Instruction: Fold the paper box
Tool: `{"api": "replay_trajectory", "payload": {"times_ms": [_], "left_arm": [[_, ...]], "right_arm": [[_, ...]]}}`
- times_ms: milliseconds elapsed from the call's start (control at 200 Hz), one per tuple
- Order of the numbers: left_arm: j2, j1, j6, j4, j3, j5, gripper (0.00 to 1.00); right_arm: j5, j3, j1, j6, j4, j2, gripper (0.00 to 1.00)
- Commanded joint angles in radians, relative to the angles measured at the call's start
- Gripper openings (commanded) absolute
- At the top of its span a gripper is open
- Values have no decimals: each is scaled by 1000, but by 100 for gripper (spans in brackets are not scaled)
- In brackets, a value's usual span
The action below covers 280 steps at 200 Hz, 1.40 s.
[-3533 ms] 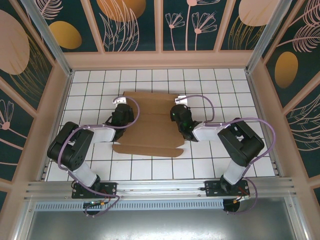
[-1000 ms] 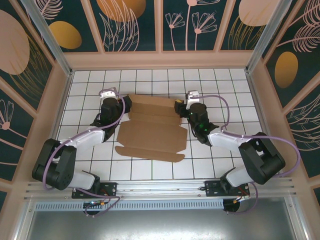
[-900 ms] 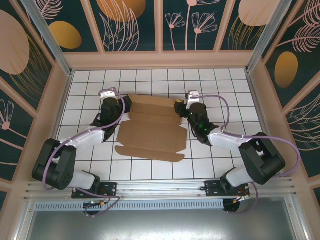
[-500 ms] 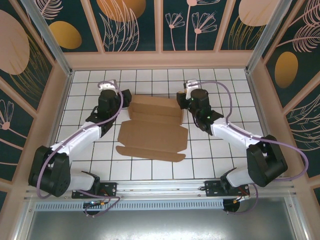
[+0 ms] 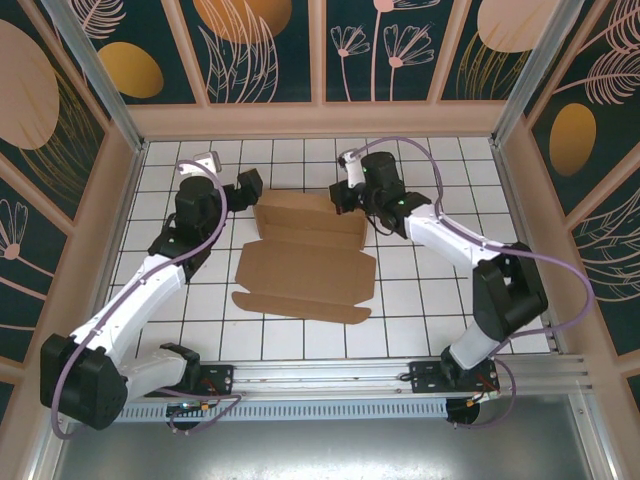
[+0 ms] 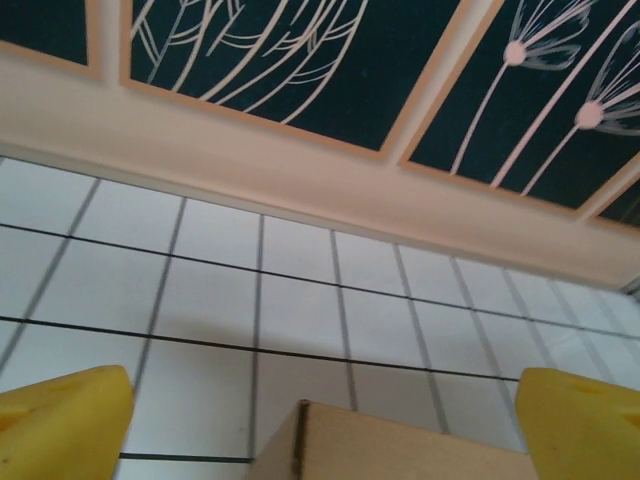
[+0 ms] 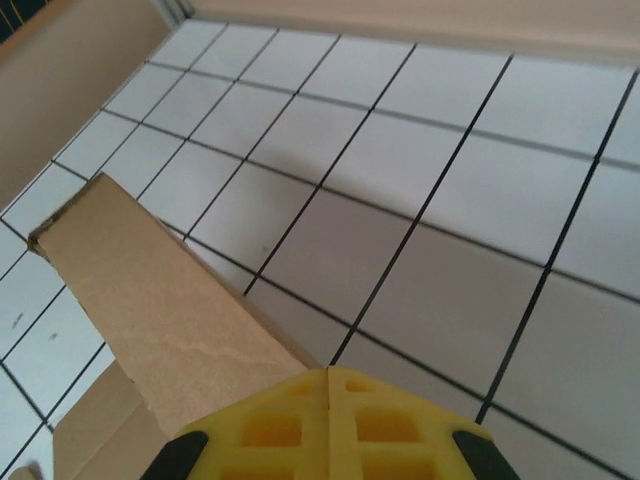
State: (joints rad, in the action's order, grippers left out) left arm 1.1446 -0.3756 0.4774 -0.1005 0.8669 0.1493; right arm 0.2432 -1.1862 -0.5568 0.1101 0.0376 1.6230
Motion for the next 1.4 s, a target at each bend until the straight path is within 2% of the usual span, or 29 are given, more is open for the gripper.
{"api": "replay_trajectory", "payload": {"times_ms": [0, 85, 170, 255, 330, 470, 611, 726, 831, 916, 996, 1096, 1176, 1311, 1396], "left_arm": [[-29, 4, 49, -21, -11, -98, 99], [-63, 4, 23, -71, -62, -90, 99], [-105, 4, 26, -117, -121, -44, 99], [-118, 5, 53, -151, -141, -45, 99], [-110, 4, 85, -143, -135, -13, 99], [-119, 4, 88, -92, -115, 86, 99], [-162, 4, 63, -40, -90, 200, 99], [-199, 4, 50, 10, -75, 377, 99], [-221, 4, 36, 12, -78, 425, 99], [-218, 4, 43, 23, -76, 418, 99], [-211, 4, 47, 24, -78, 413, 99], [-201, 4, 50, 14, -80, 393, 99], [-185, 4, 59, 8, -82, 365, 99], [-167, 4, 58, 9, -75, 353, 99], [-177, 4, 55, 4, -87, 369, 99]], "right_arm": [[60, -44, 4, 32, 88, 30, 0], [49, -46, 3, 30, 96, 48, 0], [7, -46, 5, 32, 97, 66, 0], [-35, -50, 4, 48, 87, 92, 0], [-42, -68, 64, 84, 84, 124, 0], [-65, -123, 149, 173, 108, 209, 0], [5, -118, 242, 282, 69, 280, 0], [-33, -43, 238, 317, 46, 271, 0], [4, 79, 193, 341, 11, 219, 0], [116, 176, 142, 332, -28, 151, 7], [260, 263, 106, 318, -95, 73, 20], [153, 243, 85, 255, -5, 11, 32], [81, 206, 97, 220, 17, 28, 43], [144, 45, 82, 166, 70, 177, 59], [169, -68, 55, 130, 126, 278, 61]]}}
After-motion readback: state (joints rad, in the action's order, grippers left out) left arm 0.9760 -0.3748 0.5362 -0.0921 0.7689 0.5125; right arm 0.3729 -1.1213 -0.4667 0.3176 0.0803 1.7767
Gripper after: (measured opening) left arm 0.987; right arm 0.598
